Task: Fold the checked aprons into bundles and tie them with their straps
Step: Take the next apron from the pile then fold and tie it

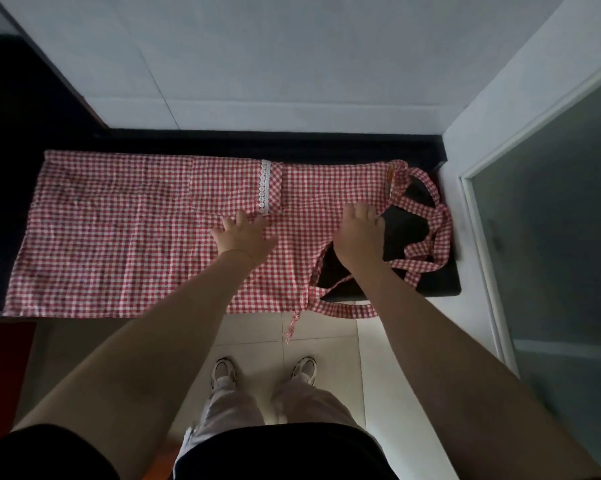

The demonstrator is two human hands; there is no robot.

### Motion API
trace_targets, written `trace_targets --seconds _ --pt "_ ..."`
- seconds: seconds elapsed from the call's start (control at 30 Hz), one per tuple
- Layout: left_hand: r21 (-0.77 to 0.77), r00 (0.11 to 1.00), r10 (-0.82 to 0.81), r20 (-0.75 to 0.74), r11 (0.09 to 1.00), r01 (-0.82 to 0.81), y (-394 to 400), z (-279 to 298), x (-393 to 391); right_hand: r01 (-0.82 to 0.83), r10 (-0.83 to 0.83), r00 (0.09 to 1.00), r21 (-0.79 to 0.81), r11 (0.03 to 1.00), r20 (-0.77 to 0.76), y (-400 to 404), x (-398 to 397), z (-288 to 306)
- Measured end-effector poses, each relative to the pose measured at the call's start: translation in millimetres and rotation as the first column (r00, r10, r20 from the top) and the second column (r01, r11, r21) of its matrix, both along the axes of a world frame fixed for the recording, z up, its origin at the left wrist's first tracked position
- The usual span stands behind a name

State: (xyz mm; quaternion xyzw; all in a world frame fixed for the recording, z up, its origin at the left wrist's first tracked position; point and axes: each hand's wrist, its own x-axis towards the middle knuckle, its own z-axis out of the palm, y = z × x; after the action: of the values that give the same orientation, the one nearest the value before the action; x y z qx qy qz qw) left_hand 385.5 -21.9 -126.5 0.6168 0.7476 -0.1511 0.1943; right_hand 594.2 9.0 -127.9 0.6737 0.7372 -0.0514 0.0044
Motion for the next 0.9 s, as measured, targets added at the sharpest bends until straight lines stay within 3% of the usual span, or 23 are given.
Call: trace_targets --seconds 0.07,0.13,0.3,0.4,0.47,0.53,0.57,0.7,0.8,0.9 --pt "0.089 1.000 0.024 0.003 0.996 -0.024 13.2 1.1 2.2 -0.145 0.142 0.984 -0.020 0.989 -0.105 7.5 -17.0 -5.5" --pt "0.164 0.999 0.038 0.033 0.986 -0.043 23.1 -2.0 3.0 -0.263 0.243 0.959 -0.139 0.955 -0.143 8.9 -34.9 -11.8" --pt "0.008 0.993 0.027 0.116 1.000 -0.028 49.0 -12.1 -14.3 -0.465 0.445 0.885 -0.306 0.831 -0.137 15.6 -63.9 -32.5" --pt "-0.046 0.997 -0.033 0.071 0.998 0.036 64.1 -15.5 -31.4 -0.336 0.313 0.942 -0.267 0.903 -0.125 38.3 -64.0 -43.3" --pt "-0.006 0.997 -0.057 0.056 0.998 0.058 79.1 -11.0 -41.0 -0.048 0.024 0.994 -0.240 0.970 -0.104 62.1 -59.8 -40.2" --pt "0.030 0.997 -0.051 0.055 0.998 0.049 91.8 -5.6 -44.7 0.177 -0.199 0.978 -0.244 0.953 -0.064 80.9 -61.0 -31.0" --pt "0.038 0.997 -0.071 0.040 0.997 0.069 99.3 -4.8 -48.4 0.177 -0.192 0.980 -0.201 0.963 -0.057 89.9 -69.5 -27.7" --pt "0.107 0.983 -0.142 0.119 0.986 0.130 115.8 -9.7 -52.4 -0.085 0.079 0.981 -0.023 0.996 -0.176 117.1 -104.6 -19.8" --pt "0.094 0.972 -0.154 0.176 0.986 0.139 122.9 -9.7 -57.7 -0.024 0.002 0.990 -0.151 0.988 -0.142 136.5 -114.3 -16.3" --pt "0.094 0.973 -0.148 0.175 0.987 0.133 122.2 -12.8 -61.2 -0.071 0.063 0.997 -0.348 0.935 -0.033 150.2 -117.2 -12.0"
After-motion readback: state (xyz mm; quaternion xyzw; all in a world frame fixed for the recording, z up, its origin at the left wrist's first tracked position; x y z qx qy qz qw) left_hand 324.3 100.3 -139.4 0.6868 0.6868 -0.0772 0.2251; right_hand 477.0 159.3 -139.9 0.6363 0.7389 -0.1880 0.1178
